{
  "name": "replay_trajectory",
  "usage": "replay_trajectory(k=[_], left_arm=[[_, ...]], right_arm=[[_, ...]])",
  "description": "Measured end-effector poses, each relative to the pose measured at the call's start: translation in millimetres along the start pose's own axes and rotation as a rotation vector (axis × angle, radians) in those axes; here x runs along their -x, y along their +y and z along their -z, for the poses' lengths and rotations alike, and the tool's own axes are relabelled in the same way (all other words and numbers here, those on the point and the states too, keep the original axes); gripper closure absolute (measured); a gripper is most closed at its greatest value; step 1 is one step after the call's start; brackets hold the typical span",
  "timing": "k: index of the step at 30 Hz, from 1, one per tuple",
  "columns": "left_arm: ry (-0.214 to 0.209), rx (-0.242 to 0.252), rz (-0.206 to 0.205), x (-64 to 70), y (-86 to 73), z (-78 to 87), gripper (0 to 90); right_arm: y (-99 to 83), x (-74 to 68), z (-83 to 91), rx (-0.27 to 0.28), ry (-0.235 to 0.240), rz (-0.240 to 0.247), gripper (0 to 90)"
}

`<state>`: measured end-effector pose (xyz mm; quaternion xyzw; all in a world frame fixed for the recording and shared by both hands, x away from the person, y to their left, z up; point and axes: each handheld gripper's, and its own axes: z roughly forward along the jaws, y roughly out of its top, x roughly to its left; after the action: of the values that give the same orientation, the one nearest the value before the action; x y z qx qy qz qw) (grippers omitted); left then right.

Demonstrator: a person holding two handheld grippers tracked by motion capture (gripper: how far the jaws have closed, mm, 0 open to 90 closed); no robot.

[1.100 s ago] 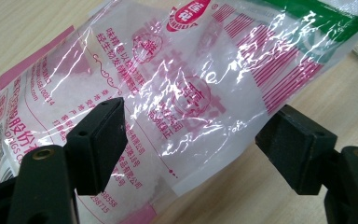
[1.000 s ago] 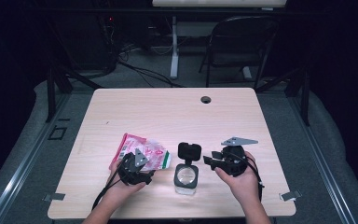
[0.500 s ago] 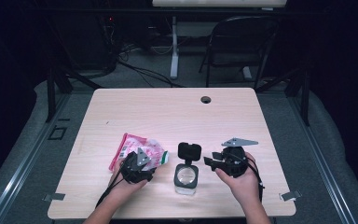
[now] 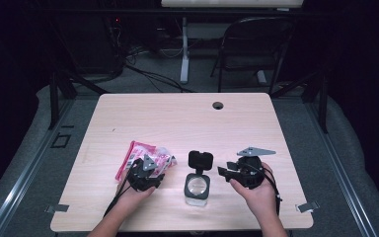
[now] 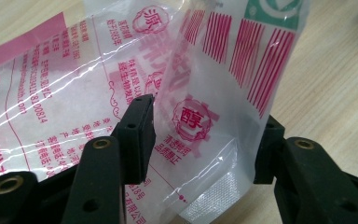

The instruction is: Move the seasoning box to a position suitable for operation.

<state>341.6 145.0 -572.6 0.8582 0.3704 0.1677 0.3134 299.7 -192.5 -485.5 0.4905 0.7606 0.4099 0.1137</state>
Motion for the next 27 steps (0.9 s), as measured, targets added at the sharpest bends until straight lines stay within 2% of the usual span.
replay_trajectory(k=[8,10,14,16,18,20,24,27], left_arm=[[-0.053,0.012,0.067,-9.2,-0.3,0.5,55.1],[-0.048,0.016,0.073,-10.0,-0.1,0.9,55.6],[-0.034,0.016,0.054,-7.5,1.4,2.7,55.6],[-0.007,0.031,0.049,-4.8,3.2,6.7,55.6],[0.002,0.05,0.031,-1.9,5.6,11.1,58.3],[0.024,0.054,0.004,0.6,6.5,12.8,64.8],[0.012,0.076,0.008,0.6,6.9,18.2,77.0],[0.011,0.085,0.016,-1.1,7.1,20.6,80.4]], right_arm=[[-1.9,1.5,1.0,-0.001,-0.001,-0.002,55.6],[-2.4,2.0,1.3,-0.002,-0.002,-0.001,55.5],[-3.3,3.1,2.5,-0.001,-0.004,-0.006,55.3],[-4.1,3.3,3.2,0.003,-0.011,-0.012,55.2],[-4.2,3.8,3.7,0.001,-0.01,-0.01,55.1],[-4.5,4.6,4.6,0.003,-0.011,-0.01,55.1],[-4.3,4.7,5.1,0.003,-0.012,-0.01,55.0],[-4.3,4.5,4.8,0.004,-0.012,-0.01,55.0]])
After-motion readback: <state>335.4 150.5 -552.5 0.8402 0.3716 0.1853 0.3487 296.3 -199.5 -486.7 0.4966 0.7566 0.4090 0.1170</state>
